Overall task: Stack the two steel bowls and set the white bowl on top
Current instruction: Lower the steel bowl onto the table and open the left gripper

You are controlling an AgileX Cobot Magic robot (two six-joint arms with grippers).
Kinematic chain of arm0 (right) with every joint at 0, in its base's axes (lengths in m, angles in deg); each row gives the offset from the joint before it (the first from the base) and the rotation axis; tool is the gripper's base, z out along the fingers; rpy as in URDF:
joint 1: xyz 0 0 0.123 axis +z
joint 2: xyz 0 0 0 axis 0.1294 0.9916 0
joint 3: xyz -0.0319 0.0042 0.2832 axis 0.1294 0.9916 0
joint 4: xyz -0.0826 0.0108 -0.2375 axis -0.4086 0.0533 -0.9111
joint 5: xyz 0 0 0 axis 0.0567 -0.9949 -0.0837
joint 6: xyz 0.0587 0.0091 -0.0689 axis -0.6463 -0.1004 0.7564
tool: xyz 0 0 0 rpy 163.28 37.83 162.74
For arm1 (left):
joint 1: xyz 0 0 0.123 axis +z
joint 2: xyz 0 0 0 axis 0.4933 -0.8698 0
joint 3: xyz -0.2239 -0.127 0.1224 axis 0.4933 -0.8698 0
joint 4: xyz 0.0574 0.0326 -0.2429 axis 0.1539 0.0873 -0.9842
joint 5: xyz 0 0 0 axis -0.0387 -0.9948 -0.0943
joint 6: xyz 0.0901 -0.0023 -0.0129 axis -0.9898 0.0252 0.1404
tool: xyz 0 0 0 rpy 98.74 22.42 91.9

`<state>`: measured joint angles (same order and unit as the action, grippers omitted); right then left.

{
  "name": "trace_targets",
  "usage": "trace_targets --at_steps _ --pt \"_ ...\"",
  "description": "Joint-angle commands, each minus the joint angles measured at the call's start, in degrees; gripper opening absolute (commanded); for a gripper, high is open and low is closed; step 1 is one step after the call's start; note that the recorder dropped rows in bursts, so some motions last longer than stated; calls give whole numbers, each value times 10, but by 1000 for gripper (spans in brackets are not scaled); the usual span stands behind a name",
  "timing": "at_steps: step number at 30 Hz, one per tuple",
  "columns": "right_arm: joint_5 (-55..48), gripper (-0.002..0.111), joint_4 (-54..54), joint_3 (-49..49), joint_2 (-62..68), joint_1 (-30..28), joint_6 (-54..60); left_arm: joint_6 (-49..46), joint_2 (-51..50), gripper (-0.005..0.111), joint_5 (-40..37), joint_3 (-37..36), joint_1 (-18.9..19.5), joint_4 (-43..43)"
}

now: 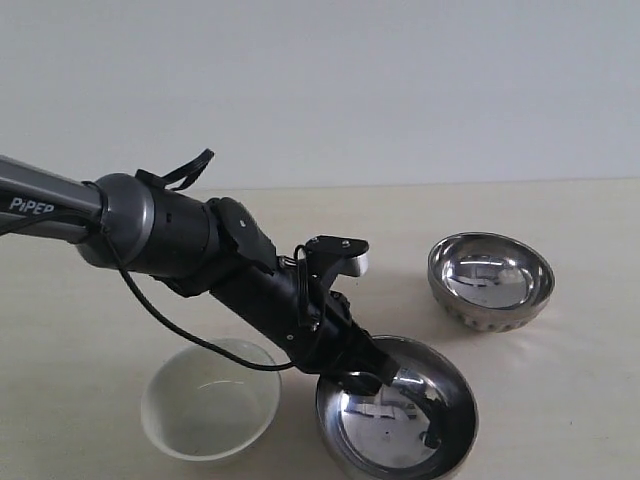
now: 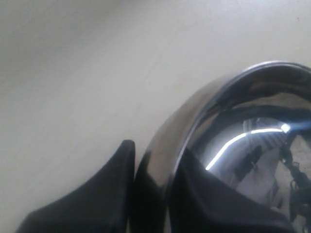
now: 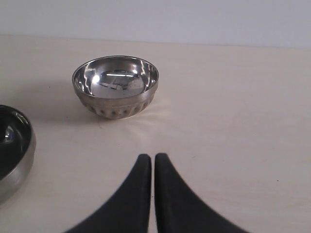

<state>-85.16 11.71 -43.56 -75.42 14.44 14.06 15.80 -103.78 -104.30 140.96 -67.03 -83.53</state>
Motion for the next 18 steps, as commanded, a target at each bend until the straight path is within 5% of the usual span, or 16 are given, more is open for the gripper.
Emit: trace_targets --at_steps 1,7,18 --pt "3 0 -6 0 -3 -1 2 -7 -5 4 27 1 -4 -7" --pt "3 0 -6 0 -3 -1 2 -17 -5 4 80 2 -4 -7" --pt "3 0 -6 0 -3 -1 2 -17 -5 4 51 2 -4 -7"
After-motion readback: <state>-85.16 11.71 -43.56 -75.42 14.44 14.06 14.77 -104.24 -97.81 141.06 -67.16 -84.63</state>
